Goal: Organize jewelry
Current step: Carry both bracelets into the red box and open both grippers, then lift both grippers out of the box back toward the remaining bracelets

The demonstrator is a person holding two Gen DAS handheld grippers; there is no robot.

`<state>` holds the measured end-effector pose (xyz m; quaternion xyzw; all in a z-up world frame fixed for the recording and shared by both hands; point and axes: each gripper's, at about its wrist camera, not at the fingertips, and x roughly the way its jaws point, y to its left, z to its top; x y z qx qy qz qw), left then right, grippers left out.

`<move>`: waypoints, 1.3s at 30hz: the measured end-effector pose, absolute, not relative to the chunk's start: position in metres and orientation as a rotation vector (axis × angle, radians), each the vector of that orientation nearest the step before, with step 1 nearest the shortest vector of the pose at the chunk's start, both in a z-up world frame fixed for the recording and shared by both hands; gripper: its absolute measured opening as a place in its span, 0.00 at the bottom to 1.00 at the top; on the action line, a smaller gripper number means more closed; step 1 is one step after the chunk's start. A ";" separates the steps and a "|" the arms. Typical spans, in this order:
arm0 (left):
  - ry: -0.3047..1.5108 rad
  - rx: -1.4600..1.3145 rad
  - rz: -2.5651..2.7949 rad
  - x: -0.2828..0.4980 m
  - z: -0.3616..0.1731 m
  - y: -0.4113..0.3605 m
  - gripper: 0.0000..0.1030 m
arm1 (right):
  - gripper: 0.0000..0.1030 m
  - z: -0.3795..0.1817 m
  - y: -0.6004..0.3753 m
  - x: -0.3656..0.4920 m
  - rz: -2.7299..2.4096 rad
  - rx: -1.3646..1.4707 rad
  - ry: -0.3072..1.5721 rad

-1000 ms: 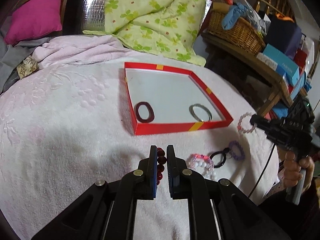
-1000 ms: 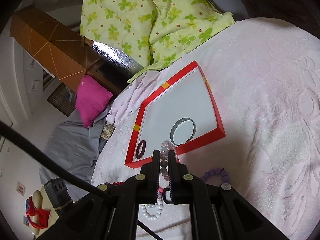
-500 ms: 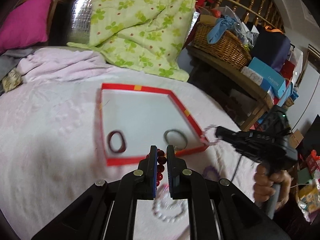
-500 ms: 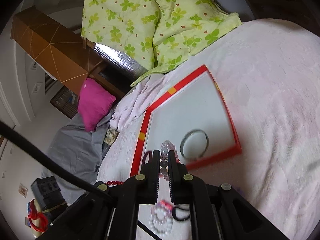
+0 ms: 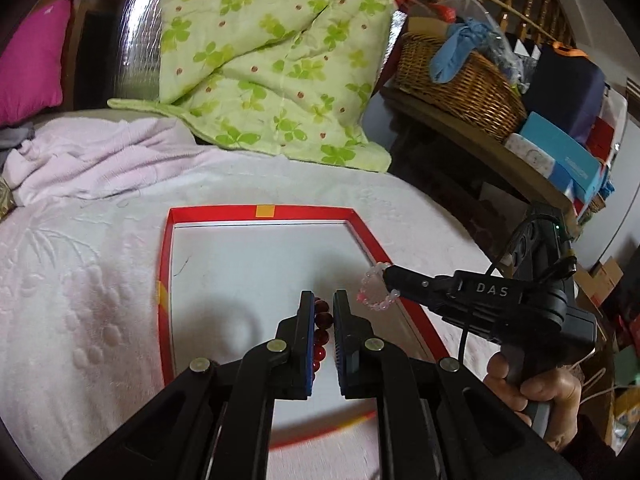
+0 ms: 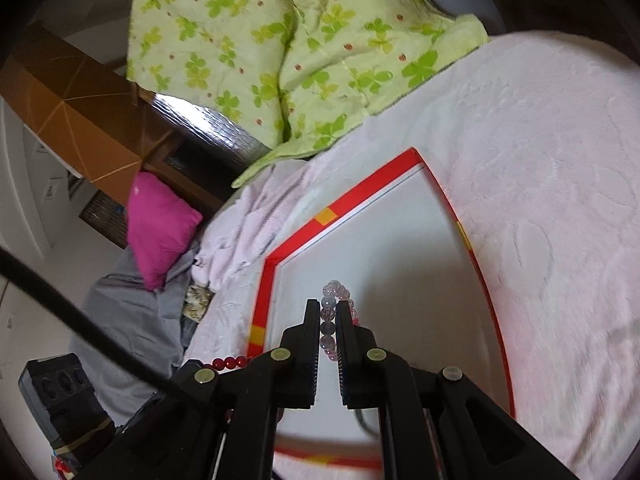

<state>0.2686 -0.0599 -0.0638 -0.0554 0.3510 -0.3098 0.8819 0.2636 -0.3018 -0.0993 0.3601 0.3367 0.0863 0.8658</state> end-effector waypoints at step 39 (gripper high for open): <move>0.759 -0.015 -0.427 0.243 -0.086 -0.020 0.57 | 0.45 -0.075 -0.326 0.231 0.038 0.631 0.735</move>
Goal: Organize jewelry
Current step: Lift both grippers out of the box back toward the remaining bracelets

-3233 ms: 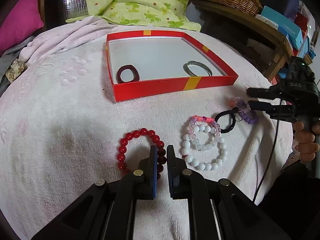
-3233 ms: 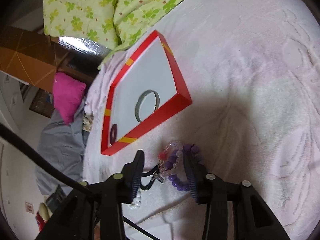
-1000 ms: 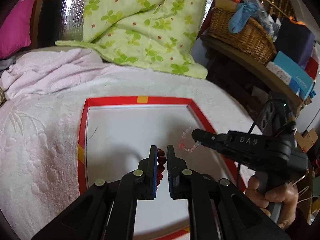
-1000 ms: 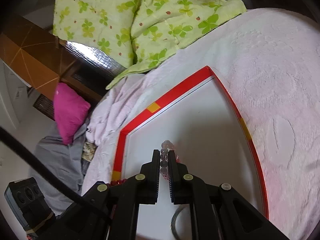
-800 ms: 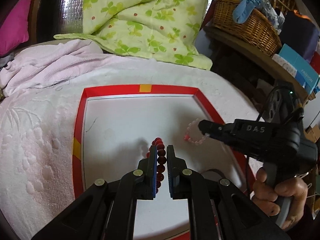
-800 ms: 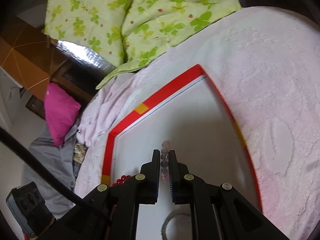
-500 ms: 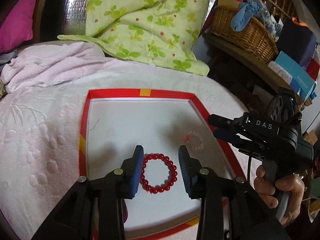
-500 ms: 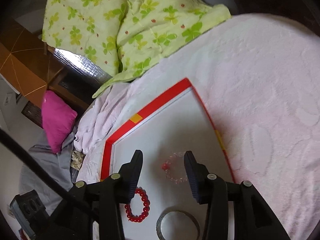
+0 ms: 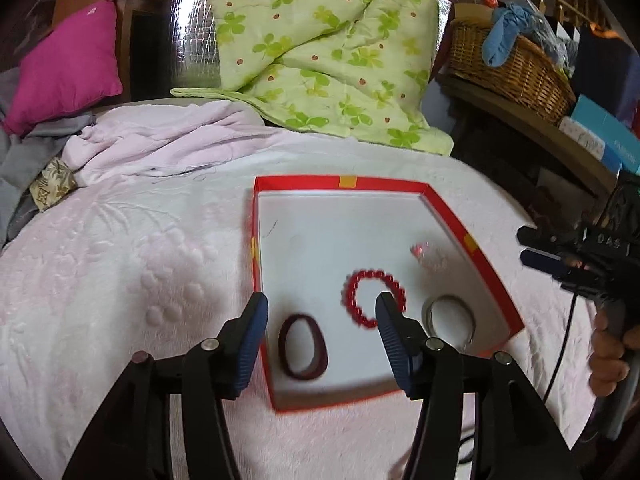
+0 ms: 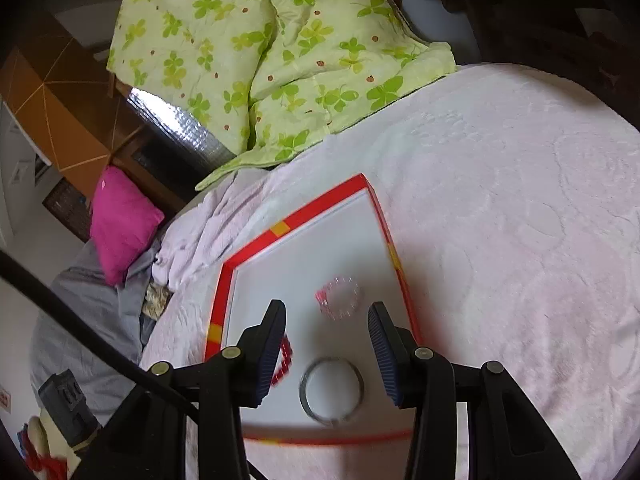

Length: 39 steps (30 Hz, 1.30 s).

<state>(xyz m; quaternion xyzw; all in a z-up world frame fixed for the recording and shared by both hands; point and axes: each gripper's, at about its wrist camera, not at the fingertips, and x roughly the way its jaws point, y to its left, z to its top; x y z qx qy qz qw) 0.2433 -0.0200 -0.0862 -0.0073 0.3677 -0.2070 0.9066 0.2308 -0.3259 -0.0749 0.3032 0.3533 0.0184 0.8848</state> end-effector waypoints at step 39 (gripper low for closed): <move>0.746 0.098 -0.302 0.062 -0.116 0.037 0.63 | 0.45 -0.104 -0.325 0.033 0.144 0.718 0.757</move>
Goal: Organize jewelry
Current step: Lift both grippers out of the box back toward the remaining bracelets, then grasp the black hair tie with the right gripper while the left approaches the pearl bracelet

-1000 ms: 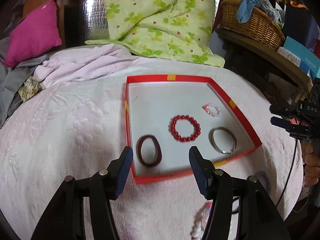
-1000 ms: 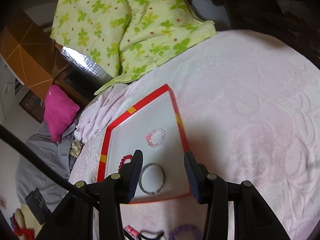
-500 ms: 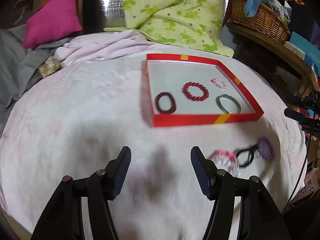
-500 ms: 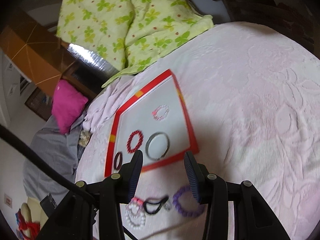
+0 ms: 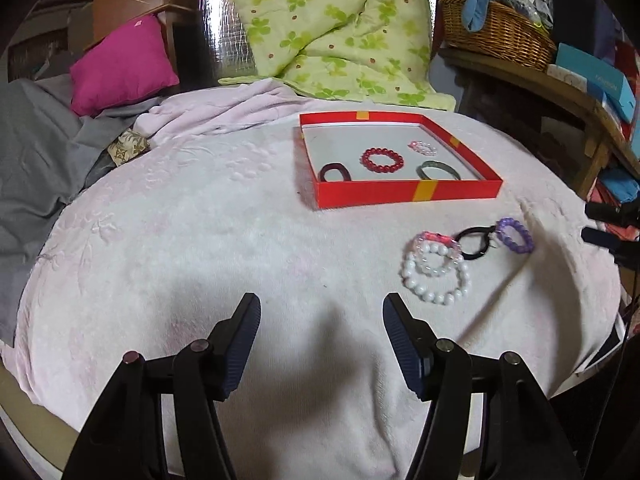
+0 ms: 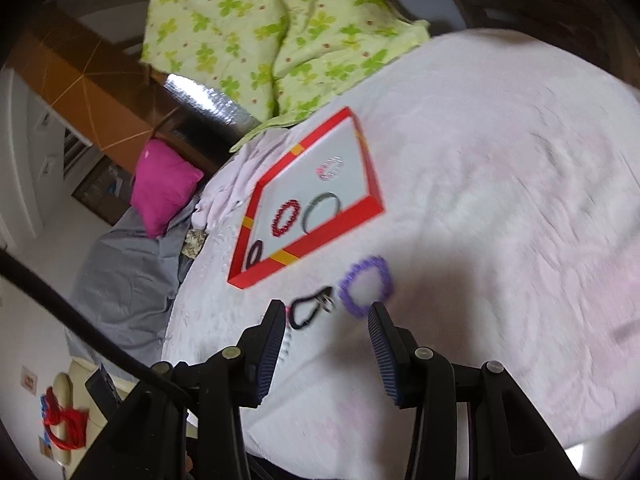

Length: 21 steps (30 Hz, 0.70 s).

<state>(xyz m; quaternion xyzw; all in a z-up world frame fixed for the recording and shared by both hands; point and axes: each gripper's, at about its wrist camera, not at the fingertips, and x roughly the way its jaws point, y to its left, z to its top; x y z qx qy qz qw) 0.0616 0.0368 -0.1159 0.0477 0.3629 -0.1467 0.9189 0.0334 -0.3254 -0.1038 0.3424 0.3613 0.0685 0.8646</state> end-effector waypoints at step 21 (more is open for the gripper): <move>0.761 0.222 -0.347 0.051 -0.136 -0.005 0.63 | 0.46 -0.118 -0.302 0.037 0.264 0.851 0.725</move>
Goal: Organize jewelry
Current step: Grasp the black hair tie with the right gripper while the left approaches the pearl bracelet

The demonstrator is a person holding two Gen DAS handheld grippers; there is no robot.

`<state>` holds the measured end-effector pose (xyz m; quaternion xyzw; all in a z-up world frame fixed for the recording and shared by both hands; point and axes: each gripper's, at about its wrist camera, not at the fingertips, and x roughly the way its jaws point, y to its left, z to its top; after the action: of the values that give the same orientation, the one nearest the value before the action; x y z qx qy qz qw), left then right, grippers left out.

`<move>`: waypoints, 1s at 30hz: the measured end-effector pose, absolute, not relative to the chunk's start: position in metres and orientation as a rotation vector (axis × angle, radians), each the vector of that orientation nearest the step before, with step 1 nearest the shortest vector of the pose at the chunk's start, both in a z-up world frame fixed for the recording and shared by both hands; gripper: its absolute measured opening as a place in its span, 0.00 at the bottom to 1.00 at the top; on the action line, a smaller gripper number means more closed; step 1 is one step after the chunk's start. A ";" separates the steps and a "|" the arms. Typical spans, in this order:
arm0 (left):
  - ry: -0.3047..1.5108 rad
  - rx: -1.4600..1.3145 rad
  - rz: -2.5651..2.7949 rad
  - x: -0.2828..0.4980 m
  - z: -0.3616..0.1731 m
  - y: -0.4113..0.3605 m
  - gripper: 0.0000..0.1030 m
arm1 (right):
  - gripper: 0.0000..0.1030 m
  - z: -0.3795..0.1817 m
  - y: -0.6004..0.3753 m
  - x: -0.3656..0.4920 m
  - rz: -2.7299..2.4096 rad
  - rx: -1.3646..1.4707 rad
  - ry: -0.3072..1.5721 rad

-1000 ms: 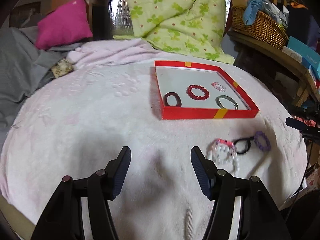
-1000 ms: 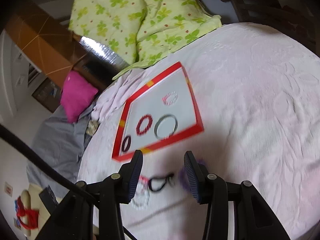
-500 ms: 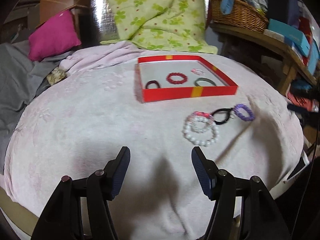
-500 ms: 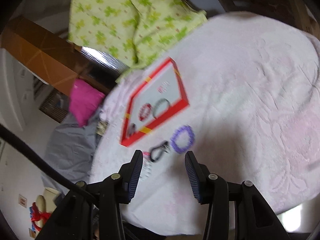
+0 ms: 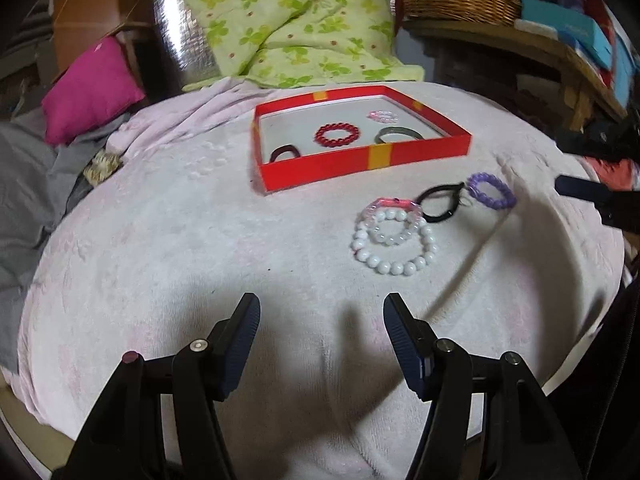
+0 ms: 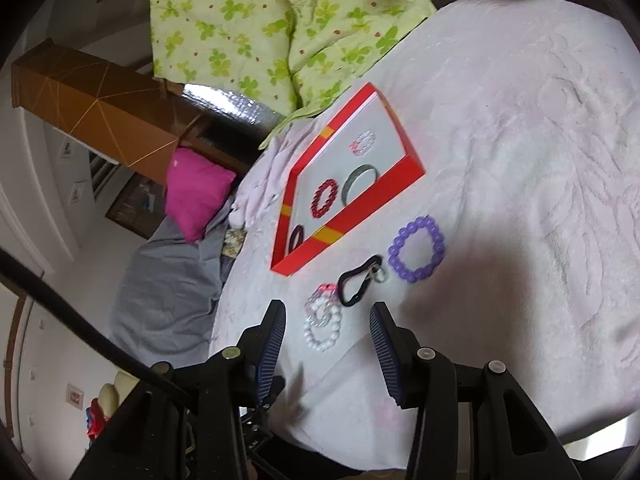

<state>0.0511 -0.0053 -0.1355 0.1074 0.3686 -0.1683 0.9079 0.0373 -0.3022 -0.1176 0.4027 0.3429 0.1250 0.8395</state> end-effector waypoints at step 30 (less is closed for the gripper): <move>0.775 0.148 -0.384 0.039 -0.152 -0.008 0.65 | 0.45 -0.164 -0.260 0.120 0.083 0.897 0.888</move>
<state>0.0391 -0.0077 -0.1516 0.0716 0.3754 -0.1861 0.9052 0.1201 -0.2600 -0.1645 0.4190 0.4149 0.0386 0.8068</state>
